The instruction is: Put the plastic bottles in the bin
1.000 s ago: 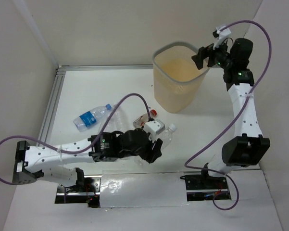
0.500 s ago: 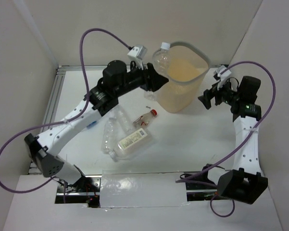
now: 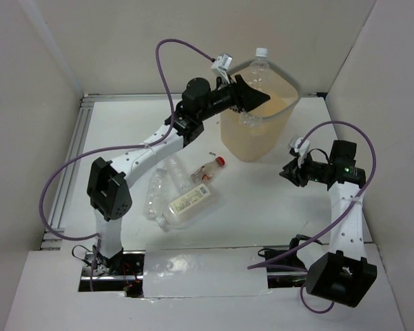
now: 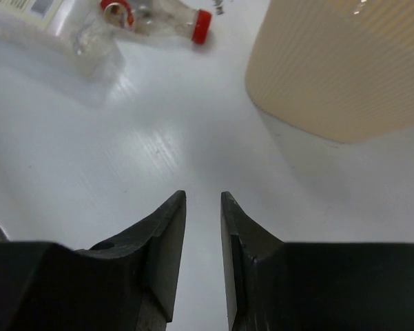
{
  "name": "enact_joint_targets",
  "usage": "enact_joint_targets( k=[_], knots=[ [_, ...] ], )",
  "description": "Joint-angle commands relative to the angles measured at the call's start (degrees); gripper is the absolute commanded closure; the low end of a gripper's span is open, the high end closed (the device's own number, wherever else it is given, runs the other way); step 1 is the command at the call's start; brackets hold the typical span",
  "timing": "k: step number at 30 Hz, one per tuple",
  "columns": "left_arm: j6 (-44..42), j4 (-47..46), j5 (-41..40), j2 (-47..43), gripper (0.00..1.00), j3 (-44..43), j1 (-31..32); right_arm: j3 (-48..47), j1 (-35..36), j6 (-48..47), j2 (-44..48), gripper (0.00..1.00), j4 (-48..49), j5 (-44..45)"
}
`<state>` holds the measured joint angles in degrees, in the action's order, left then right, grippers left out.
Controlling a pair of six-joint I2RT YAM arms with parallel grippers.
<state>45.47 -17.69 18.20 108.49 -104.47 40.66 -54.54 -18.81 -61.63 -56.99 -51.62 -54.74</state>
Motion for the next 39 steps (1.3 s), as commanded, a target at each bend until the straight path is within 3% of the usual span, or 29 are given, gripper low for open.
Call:
enact_joint_targets(
  k=[1,6,10,12,16,19,20,21,25,33,39],
  knots=[
    [8.92,-13.32,1.66,3.04,0.56,-5.22,-1.2,2.59,-0.35,-6.22,1.09,0.66,-7.44,-3.35],
    [11.3,-15.44,-0.34,7.52,0.56,-8.21,-1.2,6.2,-0.35,-9.39,1.7,0.66,-8.78,-2.83],
    [5.86,-13.6,-8.26,9.73,0.48,-9.79,0.29,6.82,-0.35,-8.51,1.71,0.6,-8.24,-2.04],
    [1.48,-8.43,-13.08,12.08,0.46,-13.82,1.17,6.82,-0.35,-8.51,2.24,0.57,-8.24,-2.04],
    [-7.14,0.71,-20.99,17.09,0.3,-23.66,3.89,6.82,-0.35,-8.51,2.24,0.52,-8.24,-1.51],
    [-12.06,5.63,-26.36,19.65,0.08,-30.35,5.12,6.82,0.18,-8.51,2.24,0.42,-8.24,-0.98],
    [-13.21,6.26,-27.41,20.18,0.02,-31.14,5.13,6.82,0.18,-8.51,2.24,0.38,-8.24,-0.98],
    [-14.7,6.27,-28.12,20.18,0.0,-31.15,5.13,6.82,0.18,-8.51,2.24,0.27,-8.24,-0.98],
    [-14.71,6.97,-28.74,19.05,0.0,-29.66,3.81,7.35,0.18,-11.49,2.24,0.0,-8.77,-0.98],
    [-16.02,7.5,-27.6,16.93,0.0,-29.57,2.05,7.35,1.93,-12.82,2.24,0.0,-7.54,-2.74],
    [-19.98,7.5,-26.37,7.74,0.0,-23.52,1.52,7.35,6.14,-9.84,3.38,0.0,-1.67,-2.65]
  ],
)
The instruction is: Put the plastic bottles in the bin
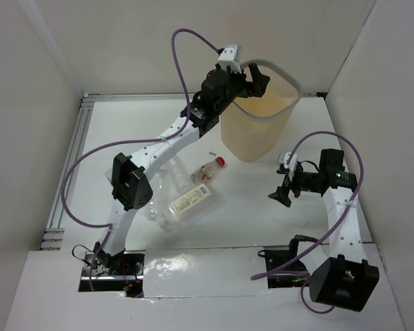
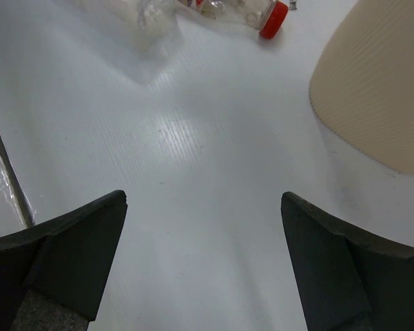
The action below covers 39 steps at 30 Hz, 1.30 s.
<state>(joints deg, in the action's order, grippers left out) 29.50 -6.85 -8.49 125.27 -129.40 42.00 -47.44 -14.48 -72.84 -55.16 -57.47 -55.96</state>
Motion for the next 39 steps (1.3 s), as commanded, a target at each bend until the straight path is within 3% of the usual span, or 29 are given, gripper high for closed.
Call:
enact_joint_targets(
  k=[1,5,9,11,14,19,23,30,39],
  knots=[
    [-5.23,-3.34,1.27,-10.91,0.0,5.09,0.19,0.24,3.48,2.78,1.54,0.0,4.91,-0.91],
    [-12.24,-0.19,1.03,-22.94,0.0,16.97,2.37,-1.08,8.4,3.32,1.54,0.0,7.37,-3.61],
    [-15.43,7.27,-6.78,-37.7,0.01,31.9,4.14,-0.55,18.15,3.32,0.32,0.0,13.86,-2.58],
    [-9.85,13.6,-10.82,-44.29,0.02,42.23,4.14,0.77,27.34,5.94,-0.48,0.0,20.45,1.1],
    [0.69,21.76,-11.37,-57.65,0.02,56.99,0.9,2.7,35.09,7.18,-3.11,0.0,29.22,6.81],
    [14.85,35.29,-12.59,-74.52,0.05,75.84,-0.34,-1.05,47.49,2.97,-13.18,0.0,32.86,19.73],
    [23.29,44.87,-15.66,-82.44,0.05,81.75,-0.34,-4.32,53.4,2.44,-18.55,0.0,35.05,23.7],
    [29.99,54.04,-19.02,-92.13,0.05,85.72,-0.87,-7.49,59.04,2.44,-25.26,0.0,37.7,26.6],
    [34.22,57.48,-18.49,-93.46,0.05,88.0,-0.78,-9.86,63.17,1.91,-32.55,0.0,39.71,28.37]
  ],
)
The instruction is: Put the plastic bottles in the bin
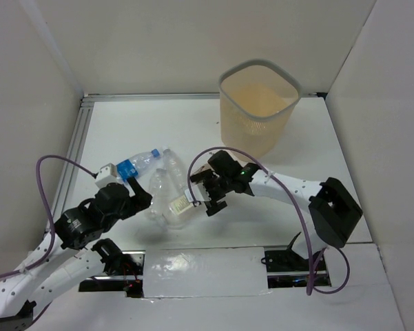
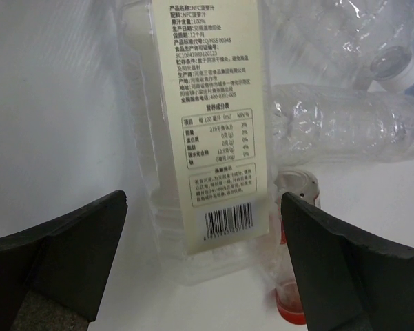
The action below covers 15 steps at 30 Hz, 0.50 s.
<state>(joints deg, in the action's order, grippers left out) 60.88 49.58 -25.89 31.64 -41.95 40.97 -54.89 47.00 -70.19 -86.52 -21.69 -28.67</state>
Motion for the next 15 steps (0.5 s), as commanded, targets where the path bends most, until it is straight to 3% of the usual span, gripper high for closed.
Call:
enact_joint_targets(
  k=[1,7,15],
  knots=[
    [3.45,1.04,-0.4,0.18,0.05,0.56,0.25,-2.41,2.91,-0.73,-1.72,0.0,4.46,2.89],
    [5.39,0.52,0.84,4.22,0.05,1.09,0.25,-2.41,5.82,0.5,-5.85,0.0,7.36,4.93],
    [5.39,-0.63,0.84,2.99,0.05,1.61,0.78,-2.94,6.35,1.02,-9.72,0.0,5.17,4.33]
  ],
)
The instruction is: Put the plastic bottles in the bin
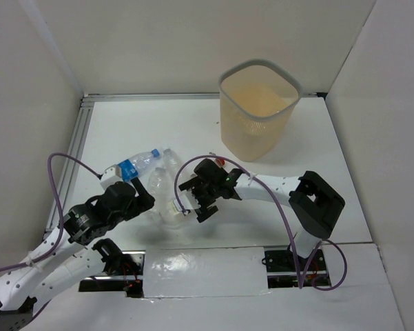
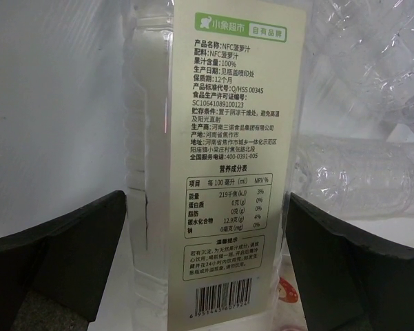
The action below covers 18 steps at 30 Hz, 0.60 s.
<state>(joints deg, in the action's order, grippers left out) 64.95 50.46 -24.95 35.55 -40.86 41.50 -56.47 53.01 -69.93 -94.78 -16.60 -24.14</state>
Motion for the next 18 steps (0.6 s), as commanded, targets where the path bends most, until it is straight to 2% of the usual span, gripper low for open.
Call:
enact_joint_targets(
  k=[1,7,11,12,15,18],
  knots=[
    [1.32,-2.11,-0.1,-0.92,0.05,0.52,0.25,-1.36,0.34,0.76,-2.07,0.01,-1.05,-0.73],
    [0.79,-2.64,-0.1,-0.39,0.05,1.05,0.25,-1.89,0.34,-0.38,-2.07,0.08,-5.98,-5.21],
    [0.18,-4.57,-0.1,0.13,0.05,1.57,0.25,-1.89,-0.8,-3.71,-0.76,0.28,-15.53,-7.68],
    [0.18,-4.58,-0.8,0.74,0.05,1.57,0.25,-1.89,-1.42,-4.94,-0.75,0.38,-17.31,-8.98],
    [-0.35,-5.19,-1.85,1.28,0.05,2.1,0.25,-1.89,-3.0,-6.44,2.31,0.52,-23.64,-9.7],
    [-1.83,-7.38,-2.38,2.41,0.05,2.71,0.25,-2.51,-5.19,-7.67,6.0,0.81,-28.29,-10.31]
  ],
)
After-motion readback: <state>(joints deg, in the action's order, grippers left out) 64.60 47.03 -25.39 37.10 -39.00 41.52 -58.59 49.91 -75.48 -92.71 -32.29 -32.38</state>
